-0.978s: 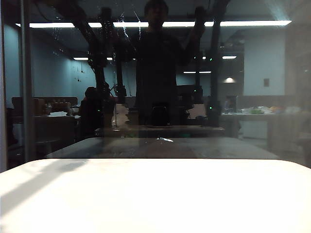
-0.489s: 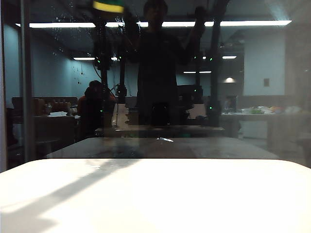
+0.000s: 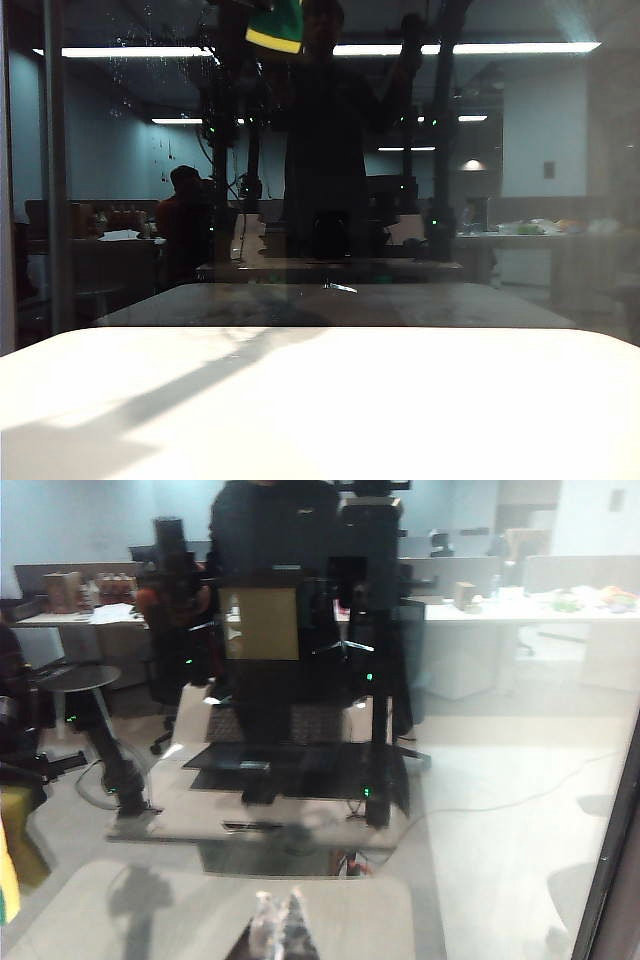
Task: Reach upward to find where there is water on the glass, pick up the sponge from the table, dry the water, and finally place the sponge back on the table.
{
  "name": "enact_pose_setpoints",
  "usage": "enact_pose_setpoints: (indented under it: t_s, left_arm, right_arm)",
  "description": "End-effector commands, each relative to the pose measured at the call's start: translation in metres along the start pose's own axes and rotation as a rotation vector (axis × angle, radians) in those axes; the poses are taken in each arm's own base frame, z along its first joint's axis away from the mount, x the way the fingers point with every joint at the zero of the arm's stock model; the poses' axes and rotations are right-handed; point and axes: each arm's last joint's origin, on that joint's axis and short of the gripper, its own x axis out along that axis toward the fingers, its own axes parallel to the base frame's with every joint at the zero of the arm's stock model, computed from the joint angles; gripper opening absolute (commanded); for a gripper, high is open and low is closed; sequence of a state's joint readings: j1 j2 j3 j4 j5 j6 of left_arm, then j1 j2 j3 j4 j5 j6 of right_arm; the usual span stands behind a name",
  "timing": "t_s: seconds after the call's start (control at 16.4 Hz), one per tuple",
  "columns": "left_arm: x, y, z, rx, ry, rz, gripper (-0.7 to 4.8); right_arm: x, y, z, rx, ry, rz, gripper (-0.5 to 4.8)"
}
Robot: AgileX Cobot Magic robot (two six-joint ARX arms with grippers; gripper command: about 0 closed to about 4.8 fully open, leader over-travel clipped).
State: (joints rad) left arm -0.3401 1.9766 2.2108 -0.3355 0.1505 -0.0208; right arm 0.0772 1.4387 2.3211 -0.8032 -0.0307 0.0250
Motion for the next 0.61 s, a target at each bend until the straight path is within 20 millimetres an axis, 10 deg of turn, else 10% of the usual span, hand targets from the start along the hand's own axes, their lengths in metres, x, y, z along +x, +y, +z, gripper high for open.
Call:
enact_pose_setpoints:
  t_s: [0.06, 0.61]
  left_arm:
    - [-0.019, 0.017, 0.014, 0.073, -0.01, 0.085, -0.06]
    - [-0.1, 0.112, 0.041, 0.039, 0.002, 0.37, -0.06]
  right_arm:
    - [-0.006, 0.001, 0.004, -0.003, -0.026, 0.042, -0.09]
    - [-0.014, 0.006, 0.006, -0.003, -0.028, 0.204, -0.09]
